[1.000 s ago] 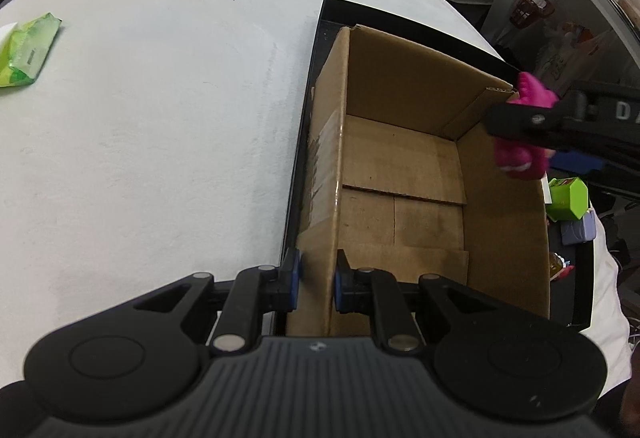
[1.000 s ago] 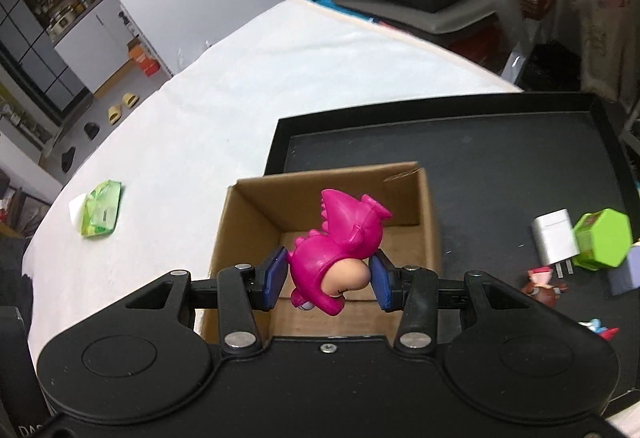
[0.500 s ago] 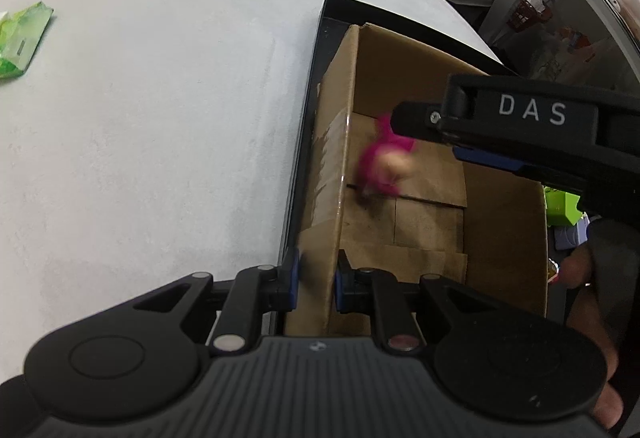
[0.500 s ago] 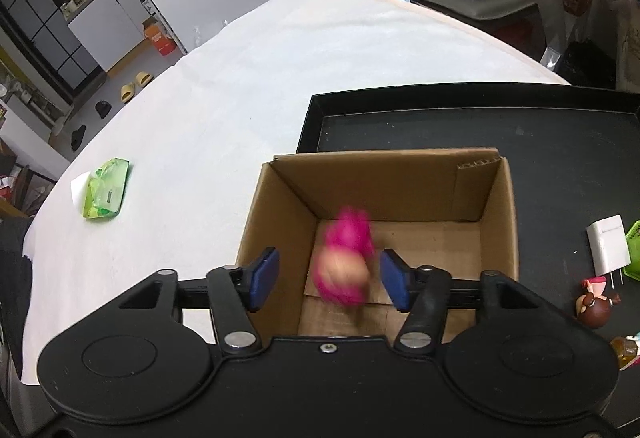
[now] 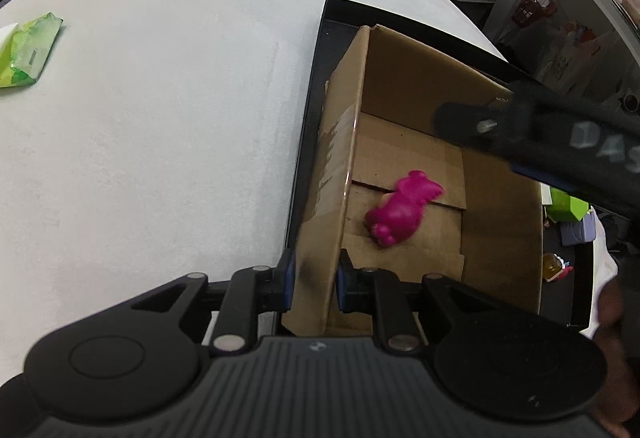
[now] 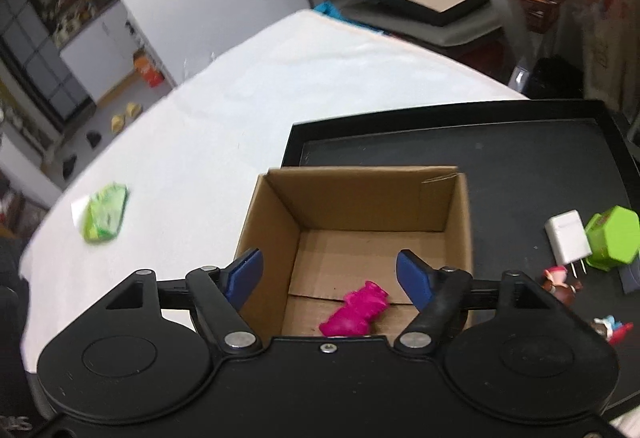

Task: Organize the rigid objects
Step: 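Carry the pink dinosaur into the cardboard box and open the right tool, then reach the right tool to the blue-red figure with yellow cube and grasp it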

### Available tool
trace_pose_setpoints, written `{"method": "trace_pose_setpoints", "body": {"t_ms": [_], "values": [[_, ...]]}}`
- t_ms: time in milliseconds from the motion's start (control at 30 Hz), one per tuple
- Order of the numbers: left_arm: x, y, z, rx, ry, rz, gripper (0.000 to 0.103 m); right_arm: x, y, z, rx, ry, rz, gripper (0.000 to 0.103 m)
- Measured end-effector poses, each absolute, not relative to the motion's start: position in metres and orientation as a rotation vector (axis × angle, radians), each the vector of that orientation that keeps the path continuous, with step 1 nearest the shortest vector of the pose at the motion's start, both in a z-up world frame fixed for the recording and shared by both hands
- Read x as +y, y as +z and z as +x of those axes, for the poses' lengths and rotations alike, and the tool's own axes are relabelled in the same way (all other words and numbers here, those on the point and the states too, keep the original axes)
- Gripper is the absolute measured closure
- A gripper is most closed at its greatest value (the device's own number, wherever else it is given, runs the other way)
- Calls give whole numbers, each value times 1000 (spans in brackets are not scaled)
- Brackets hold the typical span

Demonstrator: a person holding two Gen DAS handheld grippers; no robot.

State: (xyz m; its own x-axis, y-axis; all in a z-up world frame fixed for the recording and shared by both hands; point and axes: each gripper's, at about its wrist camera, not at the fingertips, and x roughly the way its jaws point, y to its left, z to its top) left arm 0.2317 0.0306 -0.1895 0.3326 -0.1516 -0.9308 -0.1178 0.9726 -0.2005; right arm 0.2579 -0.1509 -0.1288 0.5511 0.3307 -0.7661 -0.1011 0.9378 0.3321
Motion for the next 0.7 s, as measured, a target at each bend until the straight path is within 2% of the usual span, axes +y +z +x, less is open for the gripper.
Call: {"method": "trace_pose_setpoints", "body": {"t_ms": [67,167,333,500,700], "values": [[29,-188,230,1235,-7,-238,83,-159,-124,254,935,231,268,29],[26,-185,230,1229,25,-213,77,-172,-120,248,915,172,257,25],[24,-180,225,1196,69,-172,64,-196,-130,234,935,74,248,24],[23,-180,222,1197,103,-163,59,-216,-145,223,963,16,292,24],[15,-170,219,1179,127,-129,48,-240,-160,216,974,-50,283,14]]}}
